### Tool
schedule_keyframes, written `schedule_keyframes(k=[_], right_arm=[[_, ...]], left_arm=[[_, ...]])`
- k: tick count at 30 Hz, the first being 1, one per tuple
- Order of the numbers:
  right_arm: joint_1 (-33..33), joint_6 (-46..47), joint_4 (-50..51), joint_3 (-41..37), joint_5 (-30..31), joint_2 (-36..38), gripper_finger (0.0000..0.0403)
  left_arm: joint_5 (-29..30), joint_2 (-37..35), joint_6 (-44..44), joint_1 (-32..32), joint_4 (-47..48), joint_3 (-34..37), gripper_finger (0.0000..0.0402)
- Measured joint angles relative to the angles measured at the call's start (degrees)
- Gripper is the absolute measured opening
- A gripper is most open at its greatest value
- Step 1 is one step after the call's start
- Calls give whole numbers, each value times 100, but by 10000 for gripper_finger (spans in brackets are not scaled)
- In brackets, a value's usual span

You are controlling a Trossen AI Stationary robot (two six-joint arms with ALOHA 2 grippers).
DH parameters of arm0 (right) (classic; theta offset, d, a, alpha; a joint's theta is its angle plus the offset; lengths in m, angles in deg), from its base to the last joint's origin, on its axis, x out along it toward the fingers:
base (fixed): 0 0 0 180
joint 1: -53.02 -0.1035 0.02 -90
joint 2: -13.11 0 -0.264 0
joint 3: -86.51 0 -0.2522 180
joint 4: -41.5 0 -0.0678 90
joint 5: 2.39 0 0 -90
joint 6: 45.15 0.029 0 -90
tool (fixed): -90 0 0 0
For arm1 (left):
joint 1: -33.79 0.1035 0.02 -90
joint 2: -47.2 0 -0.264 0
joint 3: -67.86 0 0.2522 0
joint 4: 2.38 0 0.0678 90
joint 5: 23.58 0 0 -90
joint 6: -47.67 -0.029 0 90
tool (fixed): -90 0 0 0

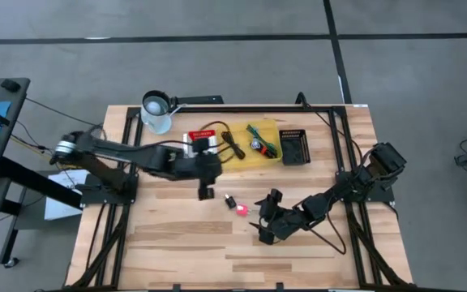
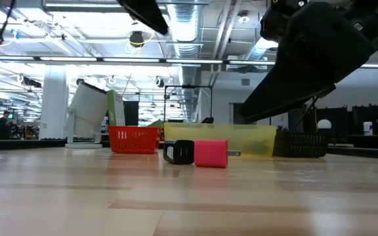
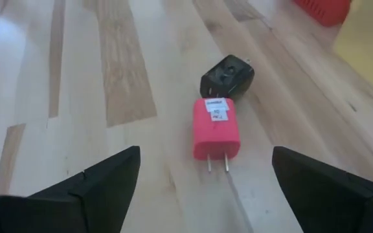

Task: Pick and place items into bin
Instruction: Put the pink charger adapter into the black bin

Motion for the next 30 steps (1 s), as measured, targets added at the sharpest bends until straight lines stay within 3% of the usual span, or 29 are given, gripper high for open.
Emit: schedule_keyframes(k=[9, 19, 30], right_arm=[[81, -158, -237, -2, 136, 0, 343], [269, -192, -637, 1, 152, -448, 337], [465, -243, -1033, 37, 80, -946, 336]], left_arm=[[313, -1577, 581, -840, -2020, 2175, 132], [1360, -1942, 1345, -1585, -4309, 4295, 132], [1422, -1942, 1552, -1902, -4549, 4552, 132]])
